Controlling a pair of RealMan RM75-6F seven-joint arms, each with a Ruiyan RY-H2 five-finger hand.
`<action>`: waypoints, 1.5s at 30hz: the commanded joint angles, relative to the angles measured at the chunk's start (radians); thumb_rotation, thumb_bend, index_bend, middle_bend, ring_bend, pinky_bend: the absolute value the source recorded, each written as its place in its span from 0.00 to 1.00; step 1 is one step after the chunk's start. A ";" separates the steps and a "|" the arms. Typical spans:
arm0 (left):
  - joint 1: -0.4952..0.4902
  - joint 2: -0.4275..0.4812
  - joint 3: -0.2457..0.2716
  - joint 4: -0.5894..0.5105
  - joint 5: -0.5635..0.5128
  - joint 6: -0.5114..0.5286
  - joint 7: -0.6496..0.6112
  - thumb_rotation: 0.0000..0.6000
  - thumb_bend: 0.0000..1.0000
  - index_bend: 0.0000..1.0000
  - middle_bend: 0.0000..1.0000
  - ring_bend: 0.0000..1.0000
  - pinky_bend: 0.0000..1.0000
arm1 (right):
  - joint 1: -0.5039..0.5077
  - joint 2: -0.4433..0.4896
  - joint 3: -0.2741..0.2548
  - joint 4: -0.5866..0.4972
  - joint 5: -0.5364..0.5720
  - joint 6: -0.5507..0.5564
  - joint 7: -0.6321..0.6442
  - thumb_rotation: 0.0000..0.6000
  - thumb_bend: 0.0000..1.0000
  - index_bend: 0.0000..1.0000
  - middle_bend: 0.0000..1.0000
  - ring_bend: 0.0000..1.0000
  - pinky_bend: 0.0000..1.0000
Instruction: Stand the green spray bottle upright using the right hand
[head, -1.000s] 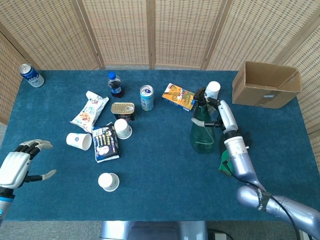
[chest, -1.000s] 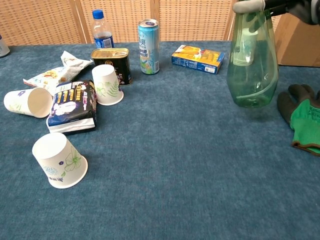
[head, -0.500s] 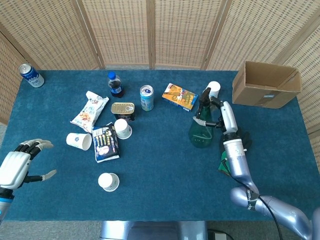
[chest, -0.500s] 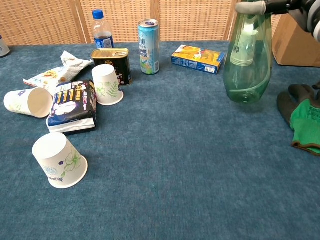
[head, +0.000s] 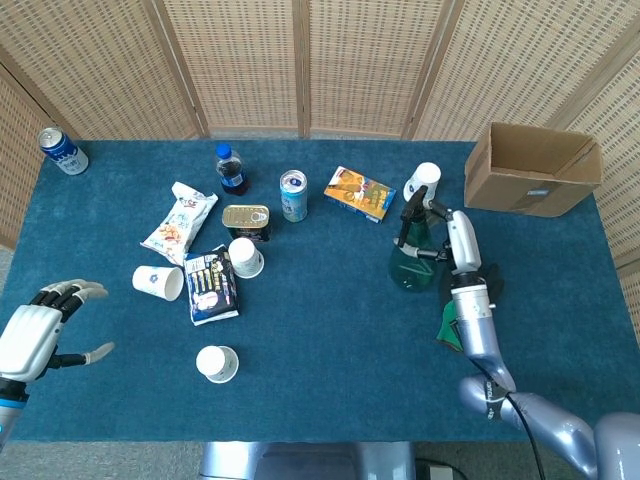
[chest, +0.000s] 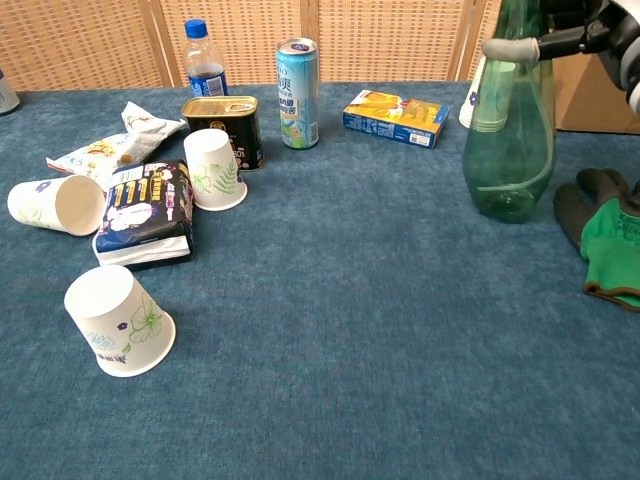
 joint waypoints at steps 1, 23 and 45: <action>0.000 0.001 0.001 -0.003 0.000 0.000 0.003 0.82 0.18 0.28 0.29 0.24 0.23 | -0.004 -0.020 -0.010 0.036 -0.010 0.011 0.032 1.00 0.19 0.61 0.58 0.49 0.52; -0.001 -0.004 0.004 -0.013 0.016 0.007 0.008 0.81 0.18 0.27 0.29 0.24 0.22 | -0.042 0.035 -0.053 -0.004 -0.047 0.024 0.052 1.00 0.18 0.53 0.52 0.42 0.47; -0.003 -0.022 0.005 0.011 0.013 0.004 -0.010 0.81 0.18 0.27 0.29 0.24 0.22 | -0.036 0.080 -0.064 -0.064 -0.051 -0.010 0.012 1.00 0.17 0.45 0.46 0.36 0.41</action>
